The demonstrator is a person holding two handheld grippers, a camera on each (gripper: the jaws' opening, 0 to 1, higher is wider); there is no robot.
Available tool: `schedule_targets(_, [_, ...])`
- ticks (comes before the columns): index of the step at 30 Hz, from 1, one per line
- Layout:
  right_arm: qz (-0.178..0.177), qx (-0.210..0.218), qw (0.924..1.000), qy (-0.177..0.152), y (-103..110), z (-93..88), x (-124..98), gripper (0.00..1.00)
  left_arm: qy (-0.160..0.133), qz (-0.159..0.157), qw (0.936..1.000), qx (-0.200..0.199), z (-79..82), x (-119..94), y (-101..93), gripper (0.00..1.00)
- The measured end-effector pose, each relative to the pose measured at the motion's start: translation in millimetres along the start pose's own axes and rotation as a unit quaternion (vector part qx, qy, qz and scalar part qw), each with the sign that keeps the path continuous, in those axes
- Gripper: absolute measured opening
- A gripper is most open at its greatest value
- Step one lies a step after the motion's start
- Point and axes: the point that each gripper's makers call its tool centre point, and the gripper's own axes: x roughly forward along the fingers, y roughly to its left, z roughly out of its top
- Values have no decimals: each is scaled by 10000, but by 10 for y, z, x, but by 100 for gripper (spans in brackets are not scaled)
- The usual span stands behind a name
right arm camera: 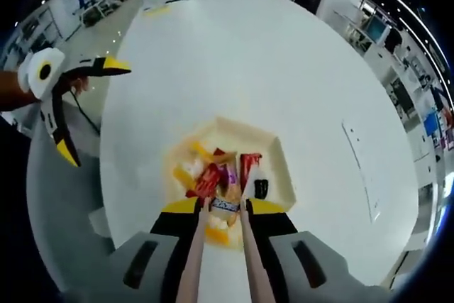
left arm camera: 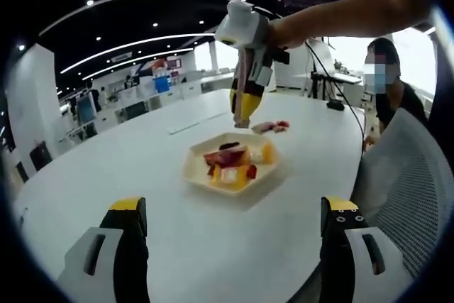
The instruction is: Place the target food into the container with the food tongs after gripping and lifting it, then release it inside without dropping or visibly crushing the food.
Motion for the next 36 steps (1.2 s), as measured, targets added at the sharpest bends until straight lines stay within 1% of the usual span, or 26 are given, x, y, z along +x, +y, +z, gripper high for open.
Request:
schedule_targets(4, [-42, -129, 9999, -56, -19, -9, -3, 26, 7, -4, 10000, -26, -2, 1, -2, 99])
schedule_targets(6, [14, -59, 10000, -55, -10, -26, -10, 26, 18, -18, 10000, -16, -7, 5, -8, 99])
schedule_targets(14, [-13, 24, 10000, -31, -64, -126, -43, 26, 30, -27, 10000, -19, -14, 9, -8, 99])
schedule_targets(19, [-18, -25, 10000, -6, -70, -221, -69, 26, 21, -19, 10000, -32, -13, 3, -1, 99])
schedule_targets(27, [-76, 62, 9999, -38, -165, -409, -142, 27, 40, -13, 10000, -40, -25, 5, 5, 99])
schedule_targets(32, [-153, 155, 9997, -57, -225, -589, -192, 27, 50, -7, 10000, -51, -29, 5, 6, 99])
schedule_targets(33, [-190, 205, 9996, -55, -249, -667, -196, 27, 57, -4, 10000, -52, -30, 6, 7, 99])
schedule_targets(36, [-201, 232, 9995, 15, -272, -822, -210, 27, 62, -2, 10000, -56, -34, 8, 10, 99])
